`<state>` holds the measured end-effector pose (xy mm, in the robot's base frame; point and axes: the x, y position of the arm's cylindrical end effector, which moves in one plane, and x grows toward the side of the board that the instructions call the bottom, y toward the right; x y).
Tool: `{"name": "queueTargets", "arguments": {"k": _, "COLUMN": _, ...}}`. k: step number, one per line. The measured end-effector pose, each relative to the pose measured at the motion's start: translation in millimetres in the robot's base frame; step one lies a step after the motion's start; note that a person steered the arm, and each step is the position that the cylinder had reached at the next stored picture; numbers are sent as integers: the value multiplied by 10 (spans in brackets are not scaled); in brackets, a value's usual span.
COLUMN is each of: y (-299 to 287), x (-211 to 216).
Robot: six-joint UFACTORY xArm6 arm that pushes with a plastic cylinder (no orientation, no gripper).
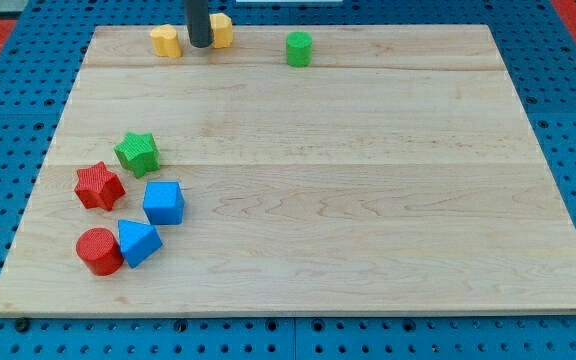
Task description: Push yellow hexagon close to the green circle
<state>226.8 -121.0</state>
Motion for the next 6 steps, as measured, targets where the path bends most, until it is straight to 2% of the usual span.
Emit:
{"name": "queueTargets", "arguments": {"k": 1, "y": -66, "x": 110}}
{"name": "queueTargets", "arguments": {"k": 4, "y": -293, "x": -352}}
{"name": "queueTargets", "arguments": {"k": 5, "y": -162, "x": -355}}
{"name": "queueTargets", "arguments": {"k": 6, "y": 442, "x": -258}}
